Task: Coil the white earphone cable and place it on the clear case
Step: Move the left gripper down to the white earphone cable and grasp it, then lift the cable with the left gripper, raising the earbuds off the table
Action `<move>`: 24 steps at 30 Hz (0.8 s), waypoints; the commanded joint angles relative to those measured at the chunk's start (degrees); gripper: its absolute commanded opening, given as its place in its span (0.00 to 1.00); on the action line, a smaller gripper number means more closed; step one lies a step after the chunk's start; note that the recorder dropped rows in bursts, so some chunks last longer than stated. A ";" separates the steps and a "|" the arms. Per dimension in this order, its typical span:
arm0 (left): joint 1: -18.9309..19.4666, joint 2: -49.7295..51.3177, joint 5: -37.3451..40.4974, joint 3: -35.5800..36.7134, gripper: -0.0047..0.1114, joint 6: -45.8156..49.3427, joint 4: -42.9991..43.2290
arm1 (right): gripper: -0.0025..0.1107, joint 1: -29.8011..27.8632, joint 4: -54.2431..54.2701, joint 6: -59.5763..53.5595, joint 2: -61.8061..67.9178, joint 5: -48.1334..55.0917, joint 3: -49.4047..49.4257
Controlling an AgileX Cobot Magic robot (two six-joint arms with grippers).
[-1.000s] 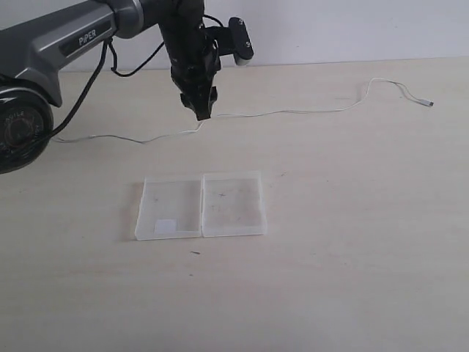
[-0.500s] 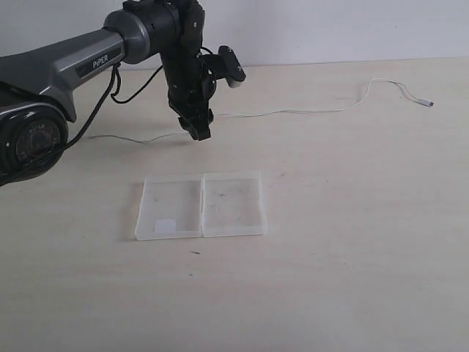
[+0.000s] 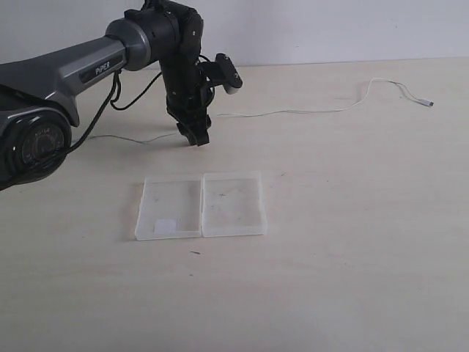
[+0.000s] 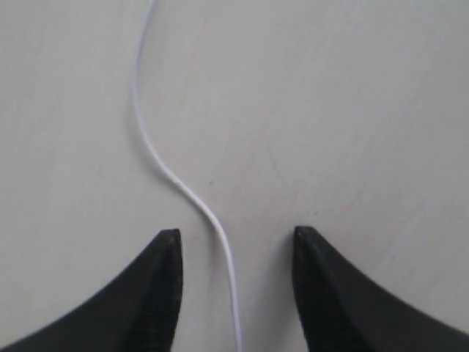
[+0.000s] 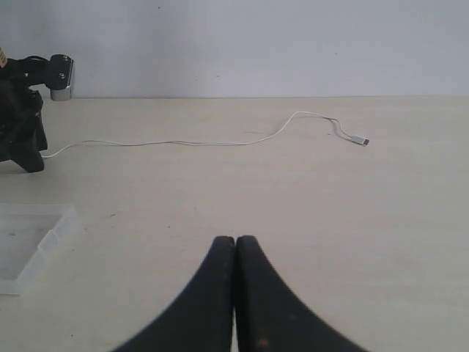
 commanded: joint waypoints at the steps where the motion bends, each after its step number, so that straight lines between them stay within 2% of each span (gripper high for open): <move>1: 0.10 0.23 -0.38 -0.18 0.32 -0.46 -0.09 | 0.02 -0.27 -0.25 -0.09 -0.31 -0.79 0.24; 7: 0.10 0.23 -0.21 -0.18 0.05 -0.25 0.40 | 0.02 -0.27 -0.25 -0.09 -0.31 -0.79 0.24; 14: 0.10 -3.56 -0.63 -0.18 0.04 -2.13 1.64 | 0.02 -0.27 -0.25 -0.09 -0.31 -0.79 0.24; 24: 0.10 -16.82 -1.71 -0.18 0.04 -8.13 -1.42 | 0.02 -0.27 -0.25 -0.09 -0.31 -0.79 0.24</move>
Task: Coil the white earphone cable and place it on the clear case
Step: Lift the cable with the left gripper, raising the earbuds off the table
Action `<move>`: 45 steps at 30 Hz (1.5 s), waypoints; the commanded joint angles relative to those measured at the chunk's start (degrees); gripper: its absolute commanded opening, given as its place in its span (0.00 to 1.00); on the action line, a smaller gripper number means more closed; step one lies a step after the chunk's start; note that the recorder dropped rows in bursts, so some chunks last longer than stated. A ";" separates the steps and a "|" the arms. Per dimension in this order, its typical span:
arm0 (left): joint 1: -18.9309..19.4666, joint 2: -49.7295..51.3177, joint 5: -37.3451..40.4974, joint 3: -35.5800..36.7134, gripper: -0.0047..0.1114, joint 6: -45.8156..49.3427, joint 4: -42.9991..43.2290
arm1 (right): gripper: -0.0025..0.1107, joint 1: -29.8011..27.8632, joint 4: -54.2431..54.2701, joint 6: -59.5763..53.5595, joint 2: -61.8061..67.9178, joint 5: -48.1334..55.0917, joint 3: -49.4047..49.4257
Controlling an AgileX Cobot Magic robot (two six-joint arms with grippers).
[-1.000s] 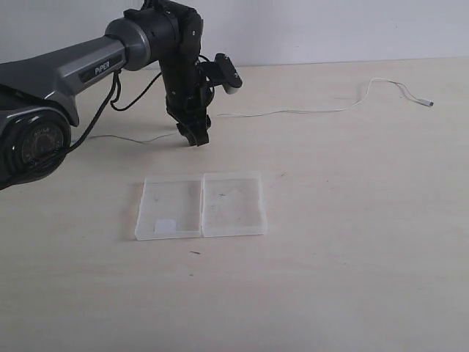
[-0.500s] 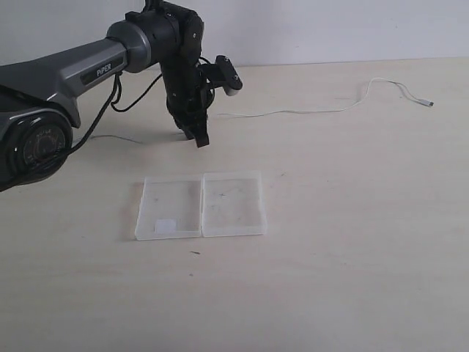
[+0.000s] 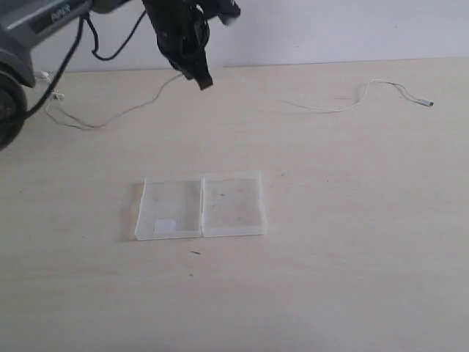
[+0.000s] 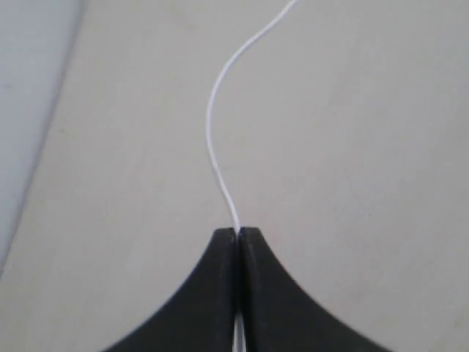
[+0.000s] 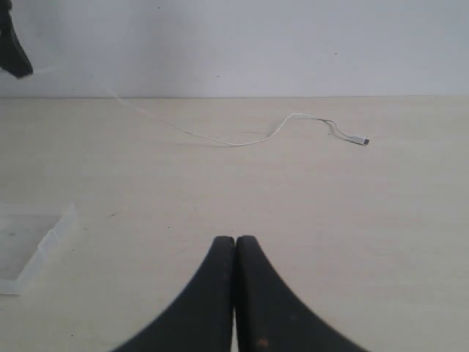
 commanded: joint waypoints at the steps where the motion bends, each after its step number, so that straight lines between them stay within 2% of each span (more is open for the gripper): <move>1: 0.10 -6.38 1.32 -0.18 0.04 -1.76 -3.68 | 0.02 -0.27 -0.25 -0.09 -0.31 -0.79 0.24; 7: 0.10 -10.31 2.11 -0.18 0.04 -1.94 -7.89 | 0.02 -0.27 -0.25 -0.09 -0.31 -0.79 0.24; 12: 0.10 -13.38 2.11 3.96 0.04 -3.39 -11.13 | 0.02 -0.27 -0.25 -0.09 -0.31 -0.79 0.24; 21: -0.02 -20.02 2.11 17.52 0.04 -2.64 -12.18 | 0.02 -0.27 -0.25 -0.09 -0.31 -0.79 0.24; 26: -0.02 -27.59 2.11 28.65 0.04 -1.66 -12.18 | 0.02 -0.27 -0.25 -0.09 -0.31 -0.79 0.24; 33: -0.02 -40.74 -4.93 40.25 0.04 -1.59 -13.15 | 0.02 -0.27 -0.25 -0.09 -0.31 -0.79 0.24; 39: -0.02 -49.18 -8.98 40.91 0.04 -0.48 -23.33 | 0.02 -0.27 -0.25 -0.09 -0.31 -0.79 0.24; 45: -0.02 -53.77 -12.38 39.54 0.04 -0.48 -29.70 | 0.02 -0.27 -0.25 -0.09 -0.31 -0.79 0.24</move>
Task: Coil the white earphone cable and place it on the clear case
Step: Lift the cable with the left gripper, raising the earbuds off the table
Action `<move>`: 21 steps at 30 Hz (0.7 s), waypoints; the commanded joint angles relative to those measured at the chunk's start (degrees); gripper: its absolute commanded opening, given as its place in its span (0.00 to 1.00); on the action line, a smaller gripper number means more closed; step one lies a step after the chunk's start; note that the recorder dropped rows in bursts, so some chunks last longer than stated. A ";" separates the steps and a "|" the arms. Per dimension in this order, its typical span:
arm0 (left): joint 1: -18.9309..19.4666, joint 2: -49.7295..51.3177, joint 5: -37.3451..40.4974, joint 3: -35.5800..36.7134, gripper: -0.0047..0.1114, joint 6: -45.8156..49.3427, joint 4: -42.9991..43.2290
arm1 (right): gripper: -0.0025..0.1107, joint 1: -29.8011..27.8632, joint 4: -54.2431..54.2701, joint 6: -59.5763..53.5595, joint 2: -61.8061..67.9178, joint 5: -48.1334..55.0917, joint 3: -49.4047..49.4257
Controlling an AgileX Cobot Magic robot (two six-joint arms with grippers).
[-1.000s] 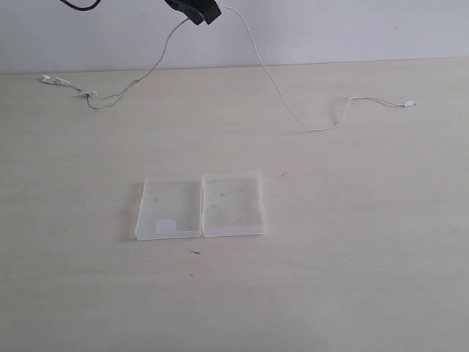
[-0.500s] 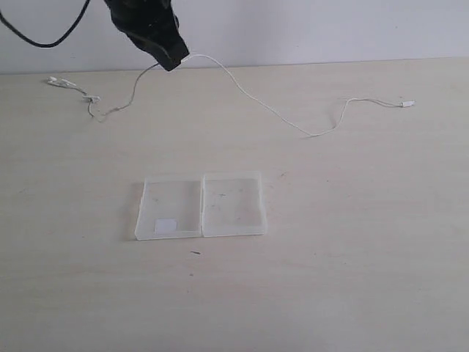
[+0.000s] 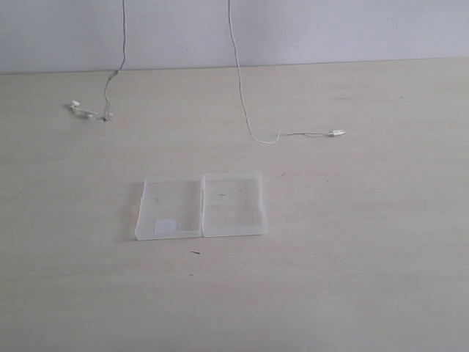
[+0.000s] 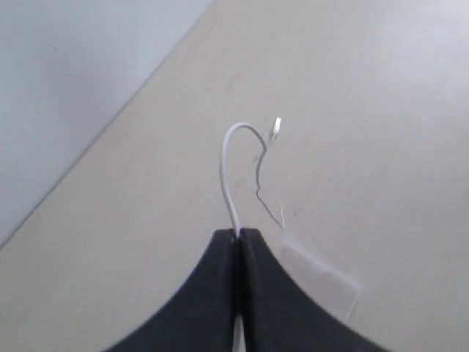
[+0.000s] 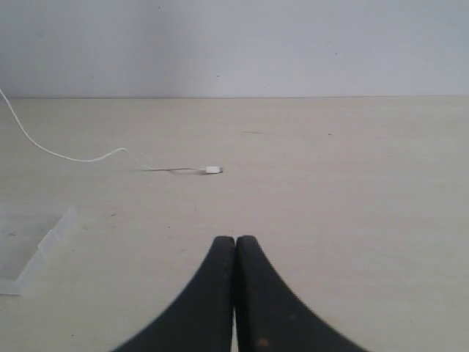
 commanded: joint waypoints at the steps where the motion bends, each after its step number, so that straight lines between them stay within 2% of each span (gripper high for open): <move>1: -0.02 -2.81 -2.19 -1.68 0.04 0.18 -5.23 | 0.02 -0.27 -0.25 -0.09 -0.31 -0.79 0.24; 8: -0.02 -3.05 -0.80 -7.87 0.04 -0.87 -12.47 | 0.02 -0.27 -0.25 -0.09 -0.31 -0.79 0.24; 12: -0.10 -2.82 -0.56 -12.75 0.04 -1.12 -12.84 | 0.02 -0.27 -0.25 -0.09 -0.31 -0.79 0.24; 16: -0.10 -0.90 -3.85 -17.22 0.04 -2.62 -13.35 | 0.02 -0.27 -0.25 -0.09 -0.31 -0.79 0.24; 21: -0.10 1.91 -6.47 -23.60 0.04 -3.91 -18.47 | 0.02 -0.27 -0.25 -0.09 -0.31 -0.79 0.24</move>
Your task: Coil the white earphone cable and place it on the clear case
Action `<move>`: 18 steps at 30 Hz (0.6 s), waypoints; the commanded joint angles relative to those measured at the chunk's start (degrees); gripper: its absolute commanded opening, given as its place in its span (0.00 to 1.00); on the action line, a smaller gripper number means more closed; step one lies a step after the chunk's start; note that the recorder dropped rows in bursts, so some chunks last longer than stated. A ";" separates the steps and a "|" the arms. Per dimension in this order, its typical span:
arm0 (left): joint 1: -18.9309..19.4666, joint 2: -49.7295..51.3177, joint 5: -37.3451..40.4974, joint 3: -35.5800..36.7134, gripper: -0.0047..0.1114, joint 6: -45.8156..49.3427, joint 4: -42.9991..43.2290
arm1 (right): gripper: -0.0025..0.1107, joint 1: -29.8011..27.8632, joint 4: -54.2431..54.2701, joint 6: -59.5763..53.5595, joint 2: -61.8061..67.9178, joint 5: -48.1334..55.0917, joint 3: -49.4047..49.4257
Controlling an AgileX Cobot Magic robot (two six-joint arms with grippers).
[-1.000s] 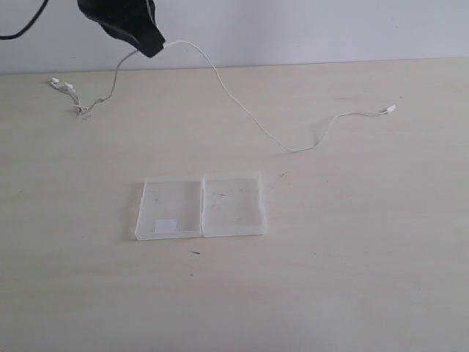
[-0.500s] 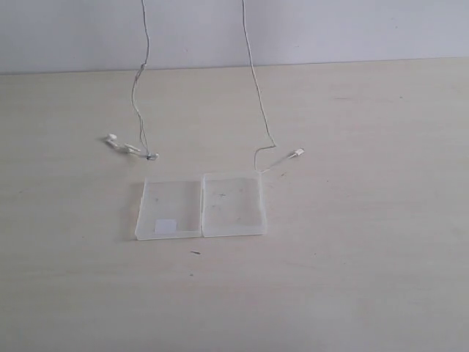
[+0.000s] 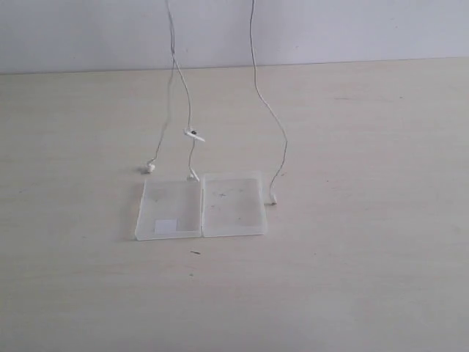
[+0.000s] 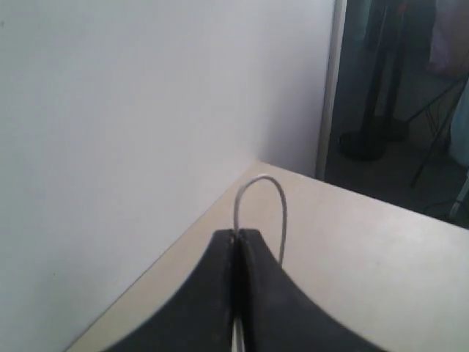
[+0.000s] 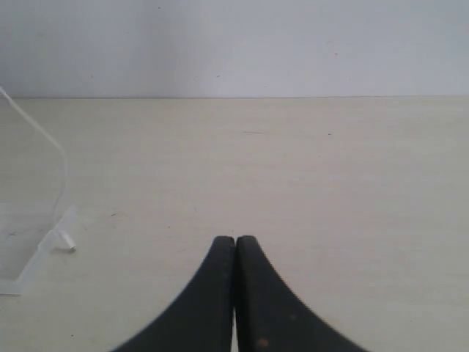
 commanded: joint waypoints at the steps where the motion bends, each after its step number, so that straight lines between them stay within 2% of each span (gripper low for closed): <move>1: -0.10 1.40 -2.28 -4.15 0.04 -1.12 -3.42 | 0.02 -0.27 -0.25 -0.09 -0.31 -0.79 0.24; 10: -0.10 3.47 -6.40 -4.63 0.04 -2.21 -3.42 | 0.02 -0.27 -0.25 -0.09 -0.31 -0.79 0.24; 18: -0.10 4.87 -6.64 -4.63 0.04 -2.34 -3.21 | 0.02 -0.27 -0.25 -0.09 -0.31 -0.79 0.24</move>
